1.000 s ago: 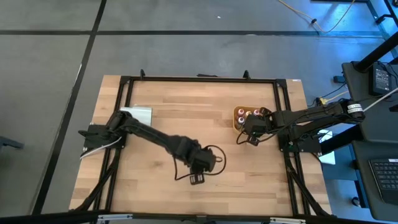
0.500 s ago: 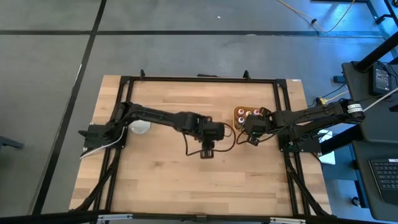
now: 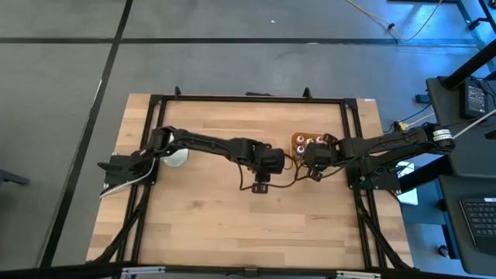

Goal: Pick & Place food coloring
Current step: Put the blue food coloring into the yellow bin

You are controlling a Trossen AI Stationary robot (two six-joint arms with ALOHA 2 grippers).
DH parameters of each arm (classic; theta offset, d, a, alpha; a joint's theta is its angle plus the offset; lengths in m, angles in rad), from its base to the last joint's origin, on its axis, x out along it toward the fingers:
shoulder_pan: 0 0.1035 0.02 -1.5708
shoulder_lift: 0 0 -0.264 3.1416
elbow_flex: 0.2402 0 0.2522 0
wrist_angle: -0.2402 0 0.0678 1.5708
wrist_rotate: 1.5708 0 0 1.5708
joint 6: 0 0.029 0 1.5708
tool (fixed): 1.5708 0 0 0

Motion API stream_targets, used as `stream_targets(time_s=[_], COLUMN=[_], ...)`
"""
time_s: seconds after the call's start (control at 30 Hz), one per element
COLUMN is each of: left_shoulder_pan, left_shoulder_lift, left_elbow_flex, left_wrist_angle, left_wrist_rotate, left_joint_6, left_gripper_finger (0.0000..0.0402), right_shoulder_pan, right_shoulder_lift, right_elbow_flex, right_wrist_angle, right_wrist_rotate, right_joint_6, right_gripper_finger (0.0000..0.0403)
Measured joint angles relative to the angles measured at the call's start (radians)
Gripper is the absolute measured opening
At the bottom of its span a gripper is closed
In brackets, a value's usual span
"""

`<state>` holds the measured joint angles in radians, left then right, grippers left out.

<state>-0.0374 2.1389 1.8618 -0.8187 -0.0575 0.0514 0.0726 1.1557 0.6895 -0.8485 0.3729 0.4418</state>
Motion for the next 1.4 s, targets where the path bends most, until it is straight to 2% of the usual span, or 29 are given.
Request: stream_targets(time_s=[0.5, 0.83, 1.07, 1.23, 1.4], left_shoulder_pan=[-0.002, -0.001, -0.001, -0.001, -0.001], left_shoulder_lift=[0.011, 0.009, -0.027, -0.090, -0.158], left_elbow_flex=[0.000, 0.000, 0.000, 0.000, -0.010], left_wrist_angle=[0.039, 0.038, 0.020, -0.054, -0.068], left_wrist_rotate=[-0.030, -0.030, -0.030, -0.022, -0.022], left_joint_6=[-0.004, -0.012, 0.012, 0.014, 0.006], left_gripper_finger=[0.0140, 0.0136, 0.0140, 0.0141, 0.0141], right_shoulder_pan=[0.000, 0.000, 0.000, 0.000, 0.002], right_shoulder_lift=[0.000, 0.000, 0.000, 0.001, 0.001], right_elbow_flex=[0.000, 0.000, 0.000, 0.000, 0.000], right_wrist_angle=[0.024, 0.023, 0.020, 0.020, 0.069], right_wrist_rotate=[-0.008, -0.009, -0.010, -0.012, -0.123], right_joint_6=[-0.004, -0.006, -0.006, -0.006, -0.005], right_gripper_finger=[0.0149, 0.0149, 0.0149, 0.0149, 0.0149])
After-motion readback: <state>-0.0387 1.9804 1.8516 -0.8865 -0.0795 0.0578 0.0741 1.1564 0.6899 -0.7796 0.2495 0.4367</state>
